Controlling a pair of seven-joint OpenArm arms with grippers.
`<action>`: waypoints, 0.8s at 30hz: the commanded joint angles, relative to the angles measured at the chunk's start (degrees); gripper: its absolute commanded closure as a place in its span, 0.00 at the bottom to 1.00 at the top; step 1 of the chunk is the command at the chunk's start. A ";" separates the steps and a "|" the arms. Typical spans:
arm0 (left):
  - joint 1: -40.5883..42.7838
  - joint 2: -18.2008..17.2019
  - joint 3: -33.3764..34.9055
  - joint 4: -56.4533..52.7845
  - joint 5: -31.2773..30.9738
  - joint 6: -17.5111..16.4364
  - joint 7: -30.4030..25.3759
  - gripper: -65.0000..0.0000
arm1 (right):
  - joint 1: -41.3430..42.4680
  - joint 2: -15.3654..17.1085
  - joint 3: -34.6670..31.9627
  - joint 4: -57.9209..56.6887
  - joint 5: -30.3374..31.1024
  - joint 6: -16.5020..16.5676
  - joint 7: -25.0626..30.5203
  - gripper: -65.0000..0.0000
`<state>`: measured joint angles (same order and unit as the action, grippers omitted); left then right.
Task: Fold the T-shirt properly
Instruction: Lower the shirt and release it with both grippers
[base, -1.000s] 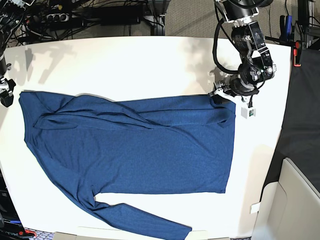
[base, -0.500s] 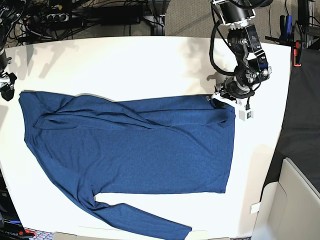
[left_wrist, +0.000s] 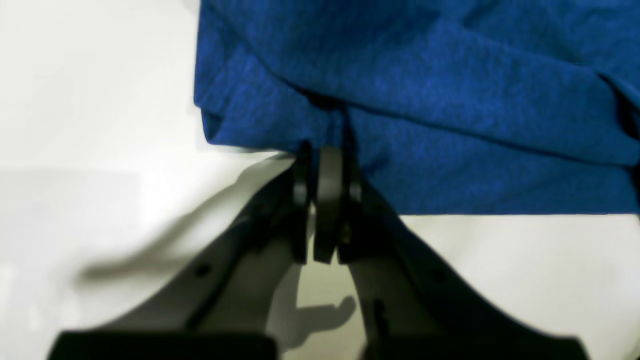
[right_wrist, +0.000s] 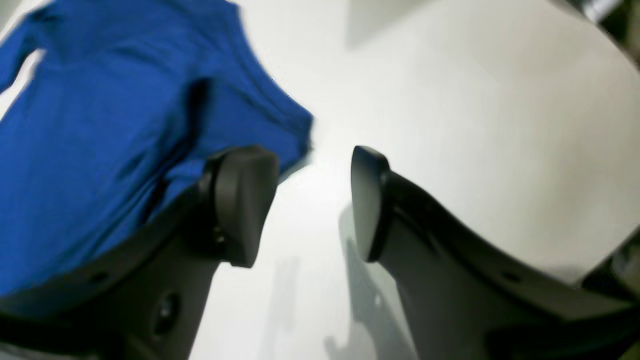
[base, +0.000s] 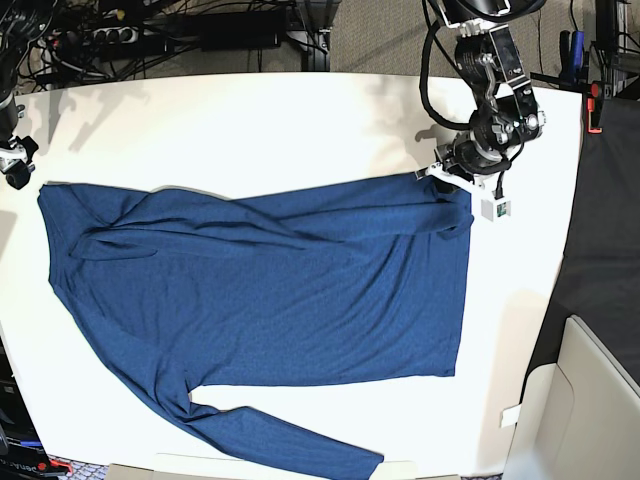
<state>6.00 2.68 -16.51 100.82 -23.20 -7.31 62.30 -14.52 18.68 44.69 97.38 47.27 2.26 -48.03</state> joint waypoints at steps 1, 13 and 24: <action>-0.33 -0.26 0.03 1.82 -0.58 -0.21 -0.90 1.00 | 0.50 1.15 0.28 -0.11 0.60 -0.11 0.69 0.54; 0.46 -0.26 0.03 2.44 -0.49 -0.21 -0.90 1.00 | 9.82 1.24 -4.47 -12.50 0.43 -0.28 0.69 0.47; 0.55 -0.26 0.03 2.44 -0.49 -0.21 -0.90 1.00 | 16.77 1.06 -4.64 -22.79 0.43 -0.37 0.69 0.48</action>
<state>7.14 2.68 -16.51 102.21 -23.18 -7.31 62.30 1.83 18.87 39.94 74.26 47.94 2.26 -46.48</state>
